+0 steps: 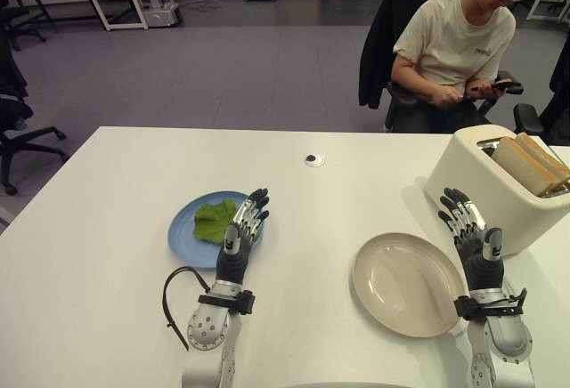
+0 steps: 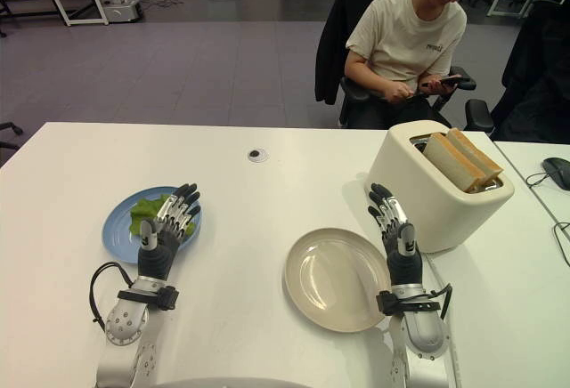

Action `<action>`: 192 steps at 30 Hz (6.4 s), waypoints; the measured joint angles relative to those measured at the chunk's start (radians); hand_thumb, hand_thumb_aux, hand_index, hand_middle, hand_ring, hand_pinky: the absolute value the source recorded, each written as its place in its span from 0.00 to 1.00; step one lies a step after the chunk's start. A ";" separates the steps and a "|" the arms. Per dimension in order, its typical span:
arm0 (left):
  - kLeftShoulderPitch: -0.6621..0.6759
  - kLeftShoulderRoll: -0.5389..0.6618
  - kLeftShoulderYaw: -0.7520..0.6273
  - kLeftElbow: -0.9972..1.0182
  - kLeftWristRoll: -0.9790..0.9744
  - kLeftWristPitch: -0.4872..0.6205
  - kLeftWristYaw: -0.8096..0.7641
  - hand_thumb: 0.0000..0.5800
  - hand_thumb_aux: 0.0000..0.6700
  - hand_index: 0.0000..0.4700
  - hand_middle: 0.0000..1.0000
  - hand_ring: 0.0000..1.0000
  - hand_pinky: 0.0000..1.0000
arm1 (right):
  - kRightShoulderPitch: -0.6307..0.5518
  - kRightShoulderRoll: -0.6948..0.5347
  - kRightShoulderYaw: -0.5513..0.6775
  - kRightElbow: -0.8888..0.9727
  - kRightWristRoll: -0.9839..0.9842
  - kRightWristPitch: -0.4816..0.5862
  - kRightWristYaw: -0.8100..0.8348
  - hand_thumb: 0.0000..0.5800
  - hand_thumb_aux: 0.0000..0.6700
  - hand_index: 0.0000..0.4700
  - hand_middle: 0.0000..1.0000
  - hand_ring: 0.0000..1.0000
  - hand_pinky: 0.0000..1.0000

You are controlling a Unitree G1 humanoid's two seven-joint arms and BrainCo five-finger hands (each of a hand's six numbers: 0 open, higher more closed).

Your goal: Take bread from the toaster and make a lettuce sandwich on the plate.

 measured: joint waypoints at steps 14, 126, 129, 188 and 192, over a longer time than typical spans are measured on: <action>0.000 0.007 0.001 -0.015 0.000 0.009 0.000 0.00 0.00 0.00 0.00 0.00 0.00 | 0.006 0.002 0.002 0.000 0.000 0.005 0.003 0.00 0.00 0.00 0.00 0.00 0.00; -0.481 0.716 -0.087 0.612 1.118 0.093 0.220 0.00 0.00 0.00 0.00 0.00 0.00 | 0.045 -0.596 -0.140 -0.161 0.190 0.627 0.489 0.00 0.00 0.00 0.00 0.00 0.00; -0.525 0.717 -0.128 0.669 1.119 0.078 0.231 0.28 0.15 0.15 0.00 0.00 0.00 | 0.025 -0.596 -0.200 -0.230 0.212 0.649 0.469 0.00 0.00 0.00 0.00 0.00 0.00; -0.865 -0.026 -0.753 0.469 1.138 0.166 -0.074 0.00 0.00 0.00 0.00 0.00 0.00 | -0.463 -0.700 -0.079 0.633 -0.691 0.044 -0.321 1.00 0.93 0.93 0.00 0.00 0.00; -0.865 -0.010 -0.743 0.437 1.138 0.174 -0.074 0.00 0.00 0.00 0.00 0.00 0.00 | -0.480 -0.700 -0.075 0.619 -0.671 0.035 -0.314 1.00 1.00 1.00 0.00 0.00 0.00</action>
